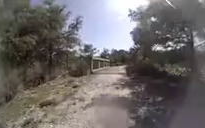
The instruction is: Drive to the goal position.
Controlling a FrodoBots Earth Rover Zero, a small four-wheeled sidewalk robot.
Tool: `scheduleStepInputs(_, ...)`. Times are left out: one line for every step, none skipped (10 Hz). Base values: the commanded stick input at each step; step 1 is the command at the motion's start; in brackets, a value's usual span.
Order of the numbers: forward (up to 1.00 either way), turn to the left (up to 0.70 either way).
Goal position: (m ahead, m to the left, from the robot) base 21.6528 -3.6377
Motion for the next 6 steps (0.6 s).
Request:
scheduleStepInputs(0.70, 0.00)
scheduleStepInputs(0.70, 0.00)
scheduleStepInputs(0.70, 0.00)
scheduleStepInputs(0.70, 0.00)
scheduleStepInputs(0.70, 0.00)
scheduleStepInputs(0.70, 0.00)
